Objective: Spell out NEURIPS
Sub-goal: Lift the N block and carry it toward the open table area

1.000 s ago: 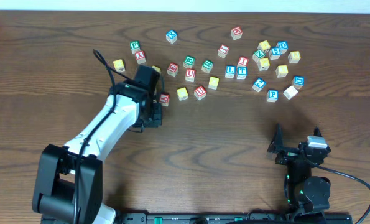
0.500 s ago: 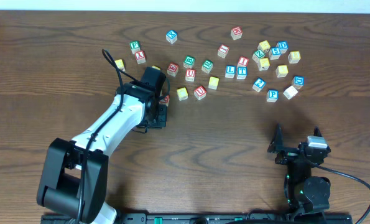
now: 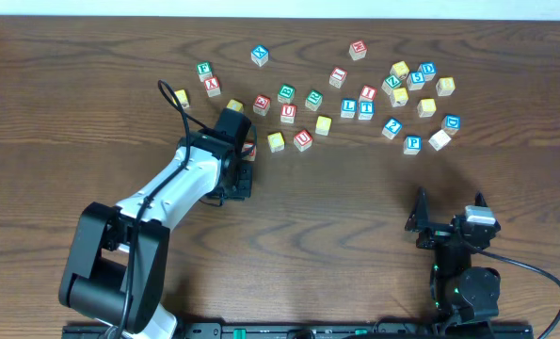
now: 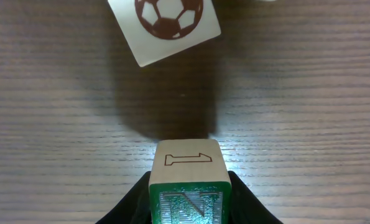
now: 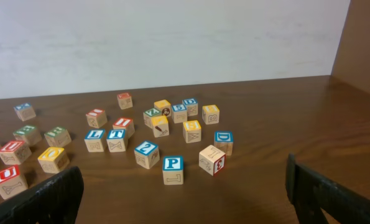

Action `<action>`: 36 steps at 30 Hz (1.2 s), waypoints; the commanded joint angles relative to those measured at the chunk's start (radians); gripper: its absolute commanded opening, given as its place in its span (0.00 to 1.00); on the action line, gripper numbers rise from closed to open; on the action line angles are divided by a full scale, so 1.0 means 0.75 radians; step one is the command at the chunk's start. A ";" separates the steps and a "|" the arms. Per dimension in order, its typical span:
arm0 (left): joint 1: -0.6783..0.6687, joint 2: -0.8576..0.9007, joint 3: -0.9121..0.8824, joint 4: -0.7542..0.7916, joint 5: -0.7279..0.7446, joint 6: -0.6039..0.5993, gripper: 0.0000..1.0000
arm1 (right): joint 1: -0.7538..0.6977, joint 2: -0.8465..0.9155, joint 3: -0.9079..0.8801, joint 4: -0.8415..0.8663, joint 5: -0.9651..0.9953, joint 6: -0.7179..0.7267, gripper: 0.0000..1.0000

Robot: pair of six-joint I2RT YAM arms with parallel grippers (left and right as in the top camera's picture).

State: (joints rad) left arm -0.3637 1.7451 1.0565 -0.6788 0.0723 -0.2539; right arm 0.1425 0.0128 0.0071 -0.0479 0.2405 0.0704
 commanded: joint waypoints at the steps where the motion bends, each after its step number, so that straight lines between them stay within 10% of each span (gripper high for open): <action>1: -0.003 0.011 -0.011 0.009 -0.008 0.013 0.15 | 0.002 -0.002 -0.002 -0.006 -0.001 -0.011 0.99; 36: -0.002 0.065 -0.052 0.049 -0.007 0.012 0.22 | 0.002 -0.002 -0.002 -0.006 0.000 -0.011 0.99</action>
State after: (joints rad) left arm -0.3637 1.7767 1.0328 -0.6422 0.0723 -0.2539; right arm 0.1425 0.0128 0.0071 -0.0479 0.2405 0.0704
